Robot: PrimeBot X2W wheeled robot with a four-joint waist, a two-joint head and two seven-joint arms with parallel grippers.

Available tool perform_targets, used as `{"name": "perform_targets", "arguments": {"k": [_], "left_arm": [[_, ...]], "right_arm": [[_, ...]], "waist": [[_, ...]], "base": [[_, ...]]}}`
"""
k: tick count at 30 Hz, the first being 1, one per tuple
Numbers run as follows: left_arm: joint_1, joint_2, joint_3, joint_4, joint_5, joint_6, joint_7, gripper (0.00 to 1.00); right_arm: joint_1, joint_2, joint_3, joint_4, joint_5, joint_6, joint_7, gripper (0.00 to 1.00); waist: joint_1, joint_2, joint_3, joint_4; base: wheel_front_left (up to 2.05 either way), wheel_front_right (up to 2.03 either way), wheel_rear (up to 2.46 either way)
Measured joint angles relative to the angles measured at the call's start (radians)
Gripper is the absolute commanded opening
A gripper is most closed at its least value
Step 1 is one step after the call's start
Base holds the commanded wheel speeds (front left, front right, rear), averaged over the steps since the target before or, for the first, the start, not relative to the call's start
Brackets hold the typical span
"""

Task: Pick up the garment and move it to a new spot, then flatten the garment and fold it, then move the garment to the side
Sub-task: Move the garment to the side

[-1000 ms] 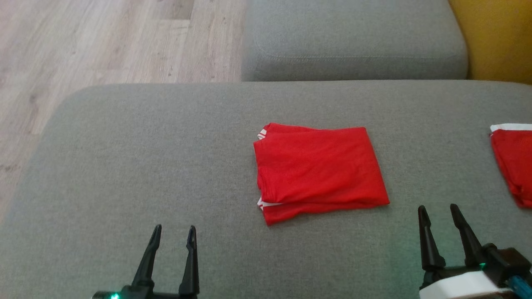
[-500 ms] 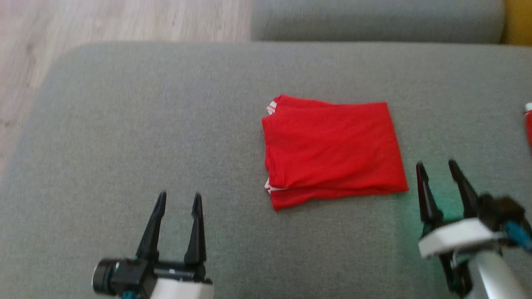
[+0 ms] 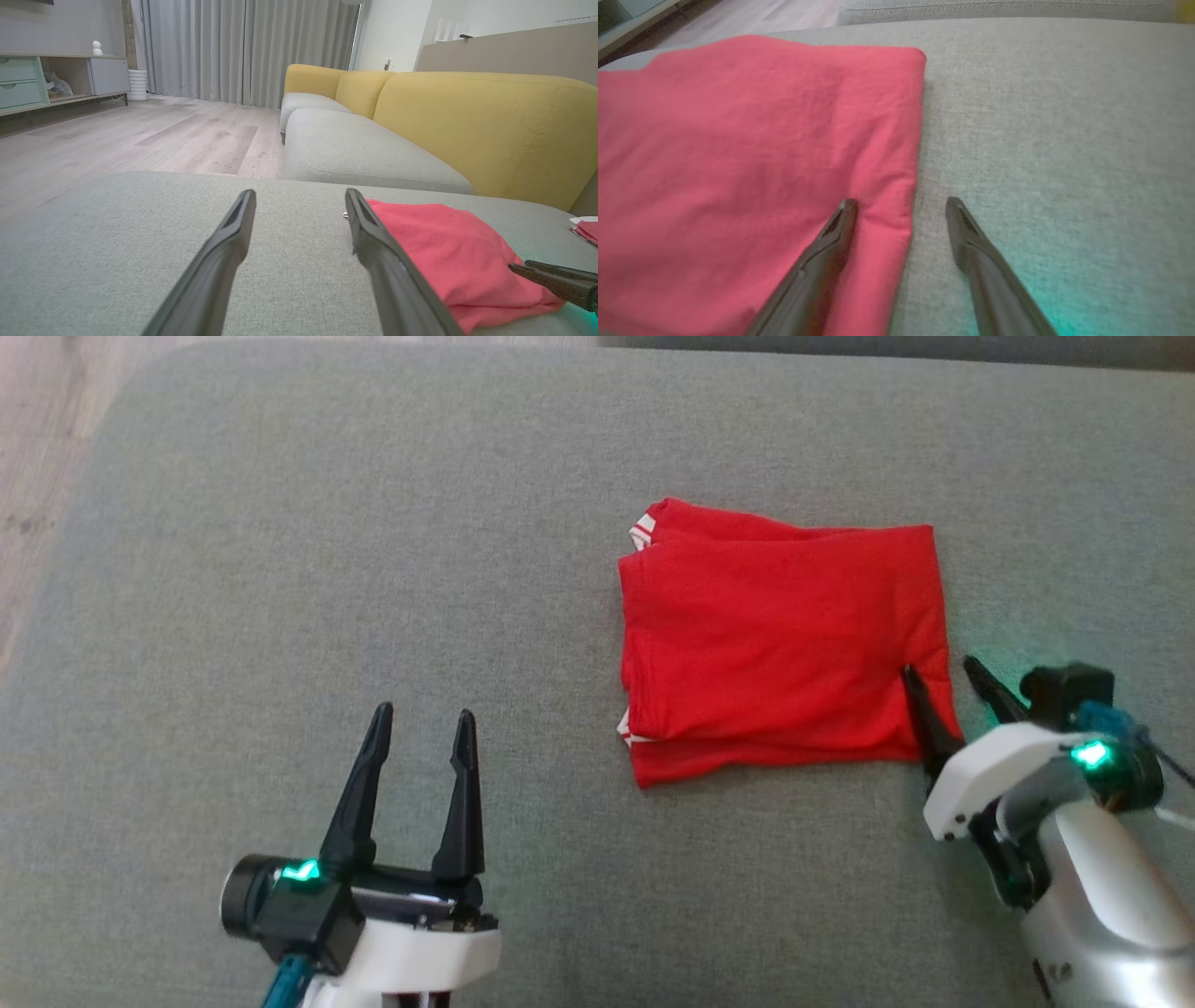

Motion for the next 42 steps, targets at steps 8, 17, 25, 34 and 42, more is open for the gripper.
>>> {"name": "perform_targets", "arguments": {"k": [8, 17, 25, 34, 42], "left_arm": [[-0.013, 0.000, -0.002, -0.001, 0.000, 0.007, 0.000, 1.00], [-0.047, 0.000, 0.014, -0.003, 0.027, 0.006, 0.000, 1.00], [-0.102, 0.000, 0.026, -0.010, 0.056, -0.017, 0.000, 1.00], [-0.146, -0.001, 0.048, -0.007, 0.081, -0.048, 0.000, 1.00], [-0.169, -0.001, 0.070, -0.006, 0.097, -0.065, 0.000, 1.00]], "right_arm": [[-0.041, -0.031, 0.085, 0.005, 0.062, 0.000, -0.067, 0.00], [-0.082, -0.145, 0.053, -0.039, 0.033, 0.000, -0.119, 0.00], [-0.091, -0.261, -0.061, -0.138, 0.005, 0.000, -0.126, 0.00], [-0.105, -0.401, -0.189, -0.217, -0.011, 0.000, -0.071, 0.00], [-0.104, -0.499, -0.343, -0.314, -0.036, 0.000, 0.029, 0.00]], "waist": [[0.0000, 0.0000, 0.024, -0.031], [0.0000, 0.0000, 0.054, -0.134], [0.0001, 0.0000, 0.134, -0.207], [0.0002, 0.0000, 0.219, -0.252], [0.0001, 0.0000, 0.266, -0.272]], "base": [[0.00, 0.00, 0.00], [0.00, 0.00, 0.00], [0.00, 0.00, 0.00], [0.00, 0.00, 0.00], [0.00, 0.00, 0.00]]}}
